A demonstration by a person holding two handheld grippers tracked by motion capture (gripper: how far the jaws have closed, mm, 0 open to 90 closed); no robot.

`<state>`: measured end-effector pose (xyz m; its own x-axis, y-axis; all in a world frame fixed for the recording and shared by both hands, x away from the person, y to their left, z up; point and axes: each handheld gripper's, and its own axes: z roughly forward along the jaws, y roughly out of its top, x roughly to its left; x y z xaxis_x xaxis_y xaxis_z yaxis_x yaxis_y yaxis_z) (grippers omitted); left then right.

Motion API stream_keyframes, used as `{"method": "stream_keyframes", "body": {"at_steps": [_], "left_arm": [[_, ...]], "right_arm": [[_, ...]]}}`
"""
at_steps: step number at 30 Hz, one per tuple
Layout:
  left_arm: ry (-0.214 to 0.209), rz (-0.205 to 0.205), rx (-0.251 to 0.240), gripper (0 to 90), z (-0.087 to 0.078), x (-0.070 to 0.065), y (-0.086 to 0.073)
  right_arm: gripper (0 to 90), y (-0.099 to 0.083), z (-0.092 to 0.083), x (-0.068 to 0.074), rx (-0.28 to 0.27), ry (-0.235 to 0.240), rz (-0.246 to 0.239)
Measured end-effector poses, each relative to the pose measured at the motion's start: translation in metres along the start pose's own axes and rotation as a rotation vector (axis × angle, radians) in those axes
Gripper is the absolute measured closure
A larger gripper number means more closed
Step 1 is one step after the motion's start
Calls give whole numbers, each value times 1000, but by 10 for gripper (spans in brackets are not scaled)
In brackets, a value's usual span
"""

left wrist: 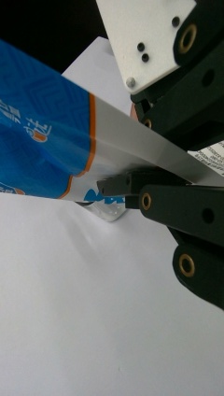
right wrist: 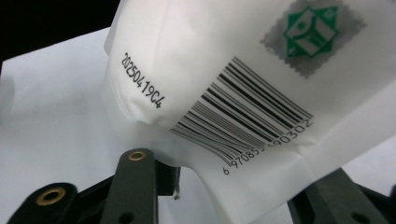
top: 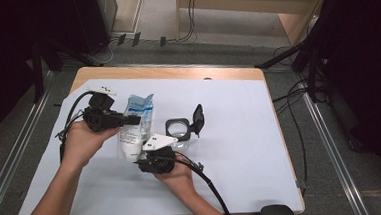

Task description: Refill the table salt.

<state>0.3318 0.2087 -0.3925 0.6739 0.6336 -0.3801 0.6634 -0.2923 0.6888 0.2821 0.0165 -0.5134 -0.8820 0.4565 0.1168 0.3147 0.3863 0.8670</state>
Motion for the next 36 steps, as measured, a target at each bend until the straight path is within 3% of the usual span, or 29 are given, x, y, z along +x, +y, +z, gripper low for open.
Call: {"method": "stream_keyframes", "body": {"at_steps": [4, 7, 10, 13, 16, 21, 27, 31, 36], "left_arm": [[-18, 6, -10, 870, 1, -2, 0], [-64, 12, -38, 808, 1, -4, 1], [-74, 48, -38, 779, 0, -7, 1], [-93, 65, -25, 761, 1, -10, 0], [-85, 68, -17, 768, 3, -10, 0], [-86, 67, -30, 849, 5, -10, 0], [-70, 58, -2, 871, 11, -12, 1], [-69, 42, 37, 876, 20, -13, 0], [-89, 41, 44, 869, 26, -16, 0]], "right_arm": [[618, 0, 0, -1, -3, 12, 19], [642, 0, 0, -3, -29, 37, 52], [650, 0, -1, -4, -53, 59, 89], [656, -1, -1, -2, -71, 80, 116], [658, -2, -1, -1, -82, 96, 141], [654, -2, -1, 1, -86, 105, 136], [637, -3, 0, 3, -67, 123, 135], [526, -3, 2, 8, -49, 97, 112], [593, -5, 2, 9, -49, 94, 131]]}}
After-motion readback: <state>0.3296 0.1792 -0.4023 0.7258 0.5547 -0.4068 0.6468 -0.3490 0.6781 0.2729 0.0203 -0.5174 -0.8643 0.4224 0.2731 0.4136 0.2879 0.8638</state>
